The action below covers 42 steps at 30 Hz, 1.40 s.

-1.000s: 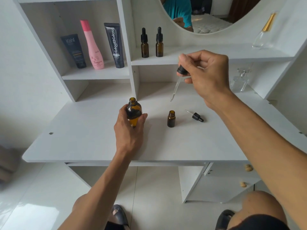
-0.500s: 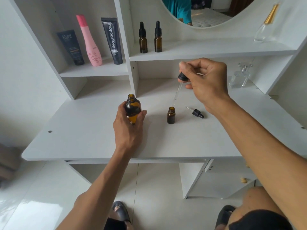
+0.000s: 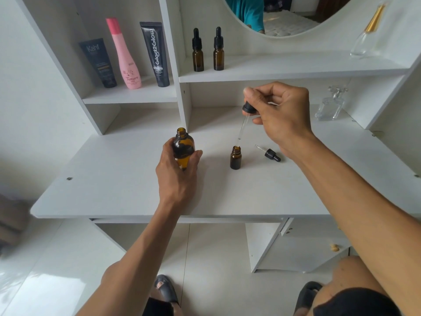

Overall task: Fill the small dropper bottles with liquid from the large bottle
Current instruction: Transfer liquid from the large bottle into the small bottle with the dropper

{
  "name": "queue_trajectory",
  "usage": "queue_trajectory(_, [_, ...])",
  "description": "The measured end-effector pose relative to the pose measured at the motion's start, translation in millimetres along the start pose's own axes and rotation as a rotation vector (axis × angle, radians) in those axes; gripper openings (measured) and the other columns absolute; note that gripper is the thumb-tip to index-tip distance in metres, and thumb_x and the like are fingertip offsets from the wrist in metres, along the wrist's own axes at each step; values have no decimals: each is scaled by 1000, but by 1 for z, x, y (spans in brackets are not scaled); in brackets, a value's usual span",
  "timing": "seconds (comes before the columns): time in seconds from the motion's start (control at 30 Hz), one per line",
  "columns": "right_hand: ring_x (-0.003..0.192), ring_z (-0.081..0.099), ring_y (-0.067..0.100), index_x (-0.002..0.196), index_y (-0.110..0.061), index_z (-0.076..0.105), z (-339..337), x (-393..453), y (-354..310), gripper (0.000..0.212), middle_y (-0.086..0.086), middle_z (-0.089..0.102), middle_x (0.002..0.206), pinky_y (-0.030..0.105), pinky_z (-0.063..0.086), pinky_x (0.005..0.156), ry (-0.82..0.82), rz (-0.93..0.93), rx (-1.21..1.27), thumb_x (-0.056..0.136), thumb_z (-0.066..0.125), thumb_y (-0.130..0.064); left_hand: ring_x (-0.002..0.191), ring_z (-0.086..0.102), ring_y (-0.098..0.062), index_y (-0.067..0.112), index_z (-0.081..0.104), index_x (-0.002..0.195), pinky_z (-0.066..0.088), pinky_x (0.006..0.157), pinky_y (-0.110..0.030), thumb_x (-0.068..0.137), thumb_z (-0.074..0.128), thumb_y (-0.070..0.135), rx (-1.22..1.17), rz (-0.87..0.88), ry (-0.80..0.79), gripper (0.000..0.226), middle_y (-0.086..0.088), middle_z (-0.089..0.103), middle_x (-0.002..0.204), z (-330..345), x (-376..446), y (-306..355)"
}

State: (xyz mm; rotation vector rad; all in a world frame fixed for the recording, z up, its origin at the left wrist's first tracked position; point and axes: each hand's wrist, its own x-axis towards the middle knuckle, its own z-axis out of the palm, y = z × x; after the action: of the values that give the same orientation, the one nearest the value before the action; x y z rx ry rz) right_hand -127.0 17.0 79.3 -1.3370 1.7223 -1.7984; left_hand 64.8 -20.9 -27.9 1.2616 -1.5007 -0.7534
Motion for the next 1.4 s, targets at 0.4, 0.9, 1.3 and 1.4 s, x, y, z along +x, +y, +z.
queue_trajectory(0.4, [69, 76, 12, 81, -18, 74, 1, -2, 4, 17, 1, 77, 80, 44, 63, 76, -22, 6, -43, 87, 77, -34, 100, 62, -16, 21, 51, 138, 48, 89, -27, 94, 73, 31, 1, 7, -3, 51, 8, 63, 112, 0, 0, -1])
queue_trajectory(0.9, [78, 75, 16, 81, -16, 75, 4, 3, 10, 24, -4, 77, 80, 43, 62, 75, -53, -51, -103, 86, 76, -40, 101, 62, -16, 22, 51, 139, 45, 88, -25, 94, 73, 33, 8, 13, -5, 51, 8, 63, 114, 0, 1, -2])
queue_trajectory(1.3, [79, 75, 17, 81, -15, 74, 4, 4, 9, 25, -3, 77, 81, 44, 62, 75, -66, -99, -125, 87, 75, -39, 99, 61, -12, 22, 52, 136, 46, 87, -22, 93, 74, 32, -7, 15, -3, 49, 12, 62, 108, 0, 1, -2])
queue_trajectory(1.4, [79, 75, 17, 80, -15, 74, 5, 4, 8, 26, -2, 77, 80, 44, 61, 75, -63, -105, -125, 87, 75, -40, 100, 62, -14, 22, 52, 137, 46, 87, -24, 94, 73, 32, -5, 11, -8, 50, 12, 62, 109, 0, 1, -2])
